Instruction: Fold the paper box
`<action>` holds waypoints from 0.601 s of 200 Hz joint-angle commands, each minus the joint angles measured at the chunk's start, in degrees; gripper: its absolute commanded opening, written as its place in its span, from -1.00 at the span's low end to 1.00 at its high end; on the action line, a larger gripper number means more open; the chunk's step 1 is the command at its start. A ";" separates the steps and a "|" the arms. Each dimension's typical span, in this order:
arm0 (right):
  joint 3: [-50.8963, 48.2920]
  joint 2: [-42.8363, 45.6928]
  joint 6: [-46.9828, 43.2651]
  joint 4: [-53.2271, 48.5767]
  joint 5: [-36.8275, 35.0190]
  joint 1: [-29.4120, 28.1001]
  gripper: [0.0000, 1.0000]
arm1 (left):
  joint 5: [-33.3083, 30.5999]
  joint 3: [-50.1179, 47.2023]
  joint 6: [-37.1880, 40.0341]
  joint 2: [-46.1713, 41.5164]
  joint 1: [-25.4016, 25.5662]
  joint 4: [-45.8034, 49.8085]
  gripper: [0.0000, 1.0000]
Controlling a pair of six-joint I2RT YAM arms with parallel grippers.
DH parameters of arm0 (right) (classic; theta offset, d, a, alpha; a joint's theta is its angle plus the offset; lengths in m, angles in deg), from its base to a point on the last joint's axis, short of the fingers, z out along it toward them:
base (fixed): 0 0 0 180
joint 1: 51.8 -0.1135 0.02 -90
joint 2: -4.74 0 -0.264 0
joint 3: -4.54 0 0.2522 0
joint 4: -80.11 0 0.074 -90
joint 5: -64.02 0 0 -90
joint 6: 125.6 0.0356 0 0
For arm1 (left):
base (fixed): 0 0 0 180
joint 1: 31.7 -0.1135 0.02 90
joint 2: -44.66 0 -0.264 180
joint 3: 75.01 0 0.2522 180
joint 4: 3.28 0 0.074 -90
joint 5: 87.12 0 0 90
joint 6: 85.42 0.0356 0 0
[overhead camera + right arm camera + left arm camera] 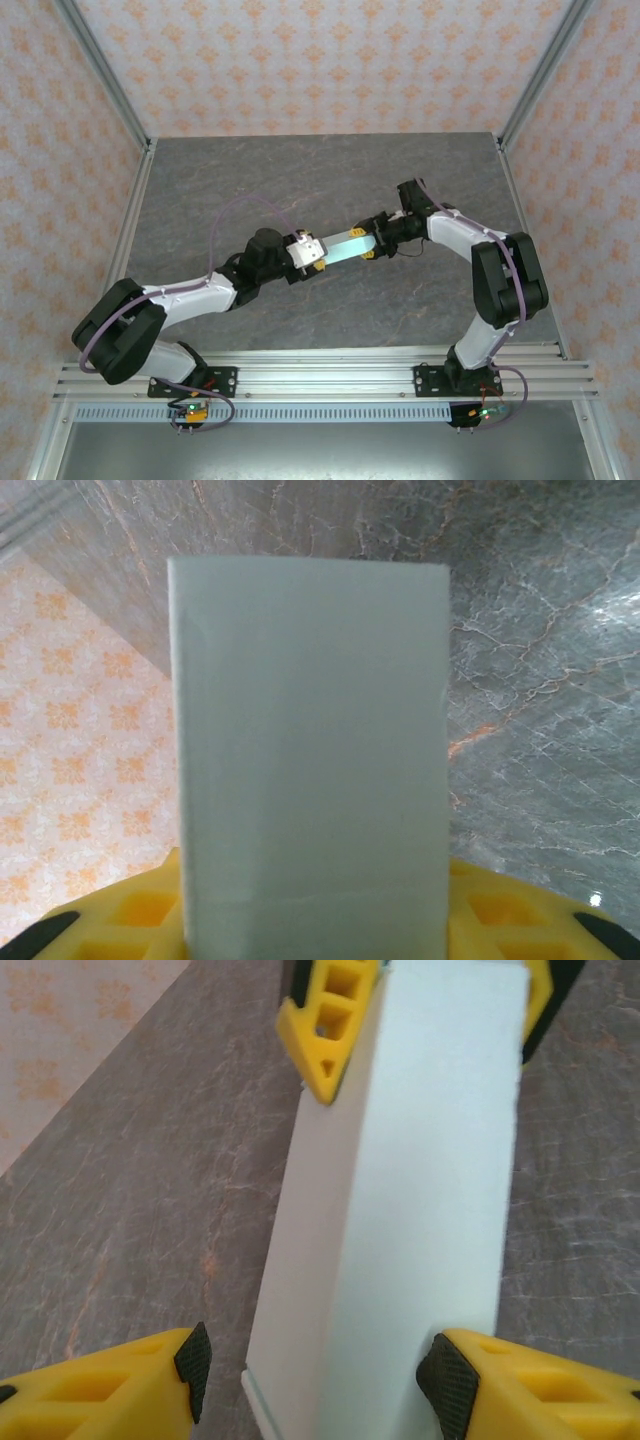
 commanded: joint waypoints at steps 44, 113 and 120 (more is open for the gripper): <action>-0.34 1.26 6.13 -5.00 1.01 0.74 -0.22 | -2.50 -0.91 2.21 -2.91 3.75 6.63 0.26; -1.23 2.48 6.58 -4.28 1.61 0.83 -0.23 | -11.06 3.06 2.85 4.67 4.69 4.59 0.19; -1.26 2.50 6.85 -4.04 1.80 0.82 -0.23 | -10.74 3.80 3.22 5.32 4.64 5.62 0.17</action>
